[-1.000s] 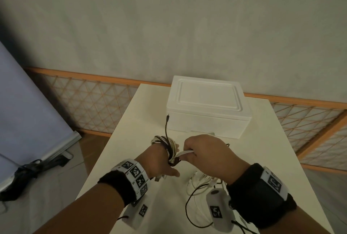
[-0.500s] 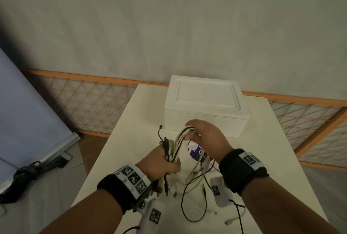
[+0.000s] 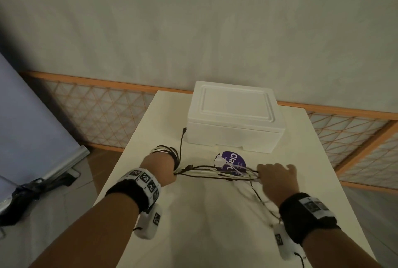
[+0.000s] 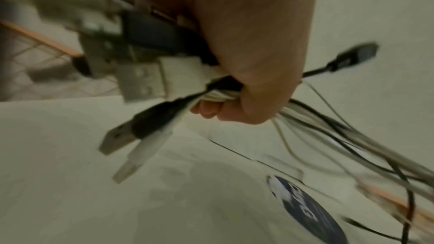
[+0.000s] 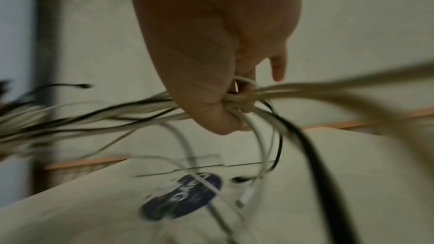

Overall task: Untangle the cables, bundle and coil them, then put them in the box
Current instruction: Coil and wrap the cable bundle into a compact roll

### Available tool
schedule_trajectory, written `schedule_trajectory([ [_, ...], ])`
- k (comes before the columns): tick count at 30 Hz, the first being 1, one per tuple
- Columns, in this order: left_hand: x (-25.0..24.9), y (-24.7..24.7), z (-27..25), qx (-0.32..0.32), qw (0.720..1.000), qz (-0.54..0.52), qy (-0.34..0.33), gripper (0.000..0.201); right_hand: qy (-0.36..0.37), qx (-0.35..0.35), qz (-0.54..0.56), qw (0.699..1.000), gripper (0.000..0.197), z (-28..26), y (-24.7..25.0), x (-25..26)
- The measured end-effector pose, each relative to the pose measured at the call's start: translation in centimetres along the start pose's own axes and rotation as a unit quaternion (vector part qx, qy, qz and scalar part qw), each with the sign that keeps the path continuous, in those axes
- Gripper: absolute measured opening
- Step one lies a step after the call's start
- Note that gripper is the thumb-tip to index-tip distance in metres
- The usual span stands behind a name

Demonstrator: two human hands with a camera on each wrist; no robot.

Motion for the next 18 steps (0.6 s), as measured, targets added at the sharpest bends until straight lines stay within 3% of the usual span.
schedule_trajectory([
  [3,2.3,0.2,0.2,-0.012,0.999,0.012,0.029,0.028,-0.083,-0.033,-0.024,0.996,0.026,-0.9,0.2,-5.5],
  [6,2.3,0.1,0.0,-0.003,0.999,0.022,0.025,0.022,-0.095,-0.021,-0.034,0.995,0.019,-1.2,0.8,-7.1],
  [7,1.8,-0.1,-0.1,0.002,1.000,0.020,0.022,0.024,-0.088,0.001,-0.027,0.996,0.026,-1.0,0.9,-6.8],
  [10,-0.1,-0.3,-0.1,0.010,1.000,0.018,-0.001,0.034,-0.022,0.077,0.052,0.995,0.086,0.1,1.5,-3.8],
  [12,-1.1,-0.2,-0.1,0.005,1.000,0.017,-0.015,0.035,0.056,0.017,0.153,0.986,0.102,0.3,3.8,0.4],
  [15,-3.6,0.4,-0.5,-0.009,0.998,0.015,-0.064,0.029,0.184,-0.141,0.207,0.950,0.106,-1.0,7.1,8.2],
  [18,-5.8,1.2,-1.4,-0.029,0.993,-0.019,-0.112,0.022,0.229,-0.174,0.185,0.940,0.110,-1.8,6.2,13.6],
])
Point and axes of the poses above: each hand's wrist, its own z-axis towards the middle knuckle, its own y-axis out of the back of the hand, x = y × z, the point moved 7 cm from there along z, towards the middle knuckle, and after that the axes turned 4 degrees about y, right-handed, at the moved point
